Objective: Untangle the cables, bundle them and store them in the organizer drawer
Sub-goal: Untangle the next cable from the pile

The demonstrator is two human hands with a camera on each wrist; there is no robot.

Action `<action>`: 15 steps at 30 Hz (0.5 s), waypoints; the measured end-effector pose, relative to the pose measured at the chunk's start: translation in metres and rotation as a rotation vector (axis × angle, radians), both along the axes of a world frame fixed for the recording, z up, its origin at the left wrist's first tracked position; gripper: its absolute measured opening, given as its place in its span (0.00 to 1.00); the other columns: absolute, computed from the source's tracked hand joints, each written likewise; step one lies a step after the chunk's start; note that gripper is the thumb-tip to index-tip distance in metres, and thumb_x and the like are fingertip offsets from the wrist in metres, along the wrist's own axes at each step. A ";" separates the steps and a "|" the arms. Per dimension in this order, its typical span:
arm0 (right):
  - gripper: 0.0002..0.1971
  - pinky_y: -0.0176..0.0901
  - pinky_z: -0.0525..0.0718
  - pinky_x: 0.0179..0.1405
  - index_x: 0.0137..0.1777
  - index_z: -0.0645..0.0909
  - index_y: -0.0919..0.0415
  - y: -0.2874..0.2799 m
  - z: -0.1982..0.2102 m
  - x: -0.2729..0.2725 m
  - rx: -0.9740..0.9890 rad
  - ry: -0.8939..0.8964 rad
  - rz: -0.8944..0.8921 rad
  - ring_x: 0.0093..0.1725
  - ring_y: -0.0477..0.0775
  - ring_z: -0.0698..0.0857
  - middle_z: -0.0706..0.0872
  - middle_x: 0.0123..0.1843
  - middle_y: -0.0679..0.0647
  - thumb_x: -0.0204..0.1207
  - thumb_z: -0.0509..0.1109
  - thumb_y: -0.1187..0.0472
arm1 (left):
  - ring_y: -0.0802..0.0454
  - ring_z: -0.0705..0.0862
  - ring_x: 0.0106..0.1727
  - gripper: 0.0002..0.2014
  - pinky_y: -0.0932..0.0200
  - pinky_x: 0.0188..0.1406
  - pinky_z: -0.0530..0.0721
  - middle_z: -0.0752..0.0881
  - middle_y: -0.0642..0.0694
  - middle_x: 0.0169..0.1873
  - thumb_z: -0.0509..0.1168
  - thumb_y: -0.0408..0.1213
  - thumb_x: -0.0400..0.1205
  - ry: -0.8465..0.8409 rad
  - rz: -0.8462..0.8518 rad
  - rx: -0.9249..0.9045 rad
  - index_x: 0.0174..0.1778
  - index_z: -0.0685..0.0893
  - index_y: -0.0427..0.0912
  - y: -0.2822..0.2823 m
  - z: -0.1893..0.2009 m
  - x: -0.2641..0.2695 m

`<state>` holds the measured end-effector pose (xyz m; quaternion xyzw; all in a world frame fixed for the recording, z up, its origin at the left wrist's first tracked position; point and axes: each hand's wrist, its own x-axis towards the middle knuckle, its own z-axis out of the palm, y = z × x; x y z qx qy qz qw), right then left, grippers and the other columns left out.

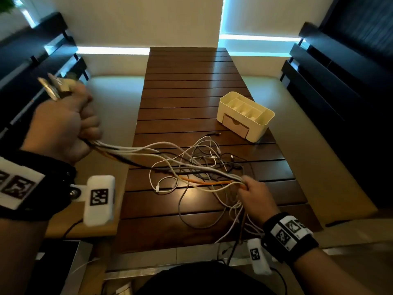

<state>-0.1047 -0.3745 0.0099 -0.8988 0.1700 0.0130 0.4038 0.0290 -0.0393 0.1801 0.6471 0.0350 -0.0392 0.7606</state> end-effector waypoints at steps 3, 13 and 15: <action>0.11 0.41 0.79 0.26 0.36 0.80 0.54 0.006 0.023 0.011 0.139 -0.155 -0.086 0.27 0.48 0.80 0.83 0.29 0.51 0.80 0.64 0.64 | 0.59 0.56 0.16 0.13 0.71 0.17 0.58 0.60 0.54 0.19 0.63 0.41 0.86 -0.076 -0.073 0.124 0.35 0.73 0.50 -0.033 -0.017 -0.024; 0.05 0.43 0.81 0.31 0.42 0.77 0.52 0.044 0.067 0.030 -0.296 -0.056 0.316 0.33 0.49 0.82 0.83 0.34 0.49 0.79 0.67 0.54 | 0.74 0.81 0.50 0.29 0.72 0.48 0.77 0.86 0.59 0.50 0.77 0.58 0.61 -0.237 -0.320 0.497 0.55 0.82 0.49 -0.105 -0.032 -0.055; 0.05 0.42 0.85 0.35 0.52 0.78 0.51 0.050 0.077 0.030 -0.177 -0.072 0.370 0.37 0.47 0.84 0.84 0.39 0.47 0.79 0.70 0.57 | 0.75 0.81 0.57 0.36 0.76 0.52 0.77 0.84 0.64 0.55 0.80 0.53 0.59 -0.216 -0.465 0.470 0.63 0.78 0.54 -0.113 -0.040 -0.060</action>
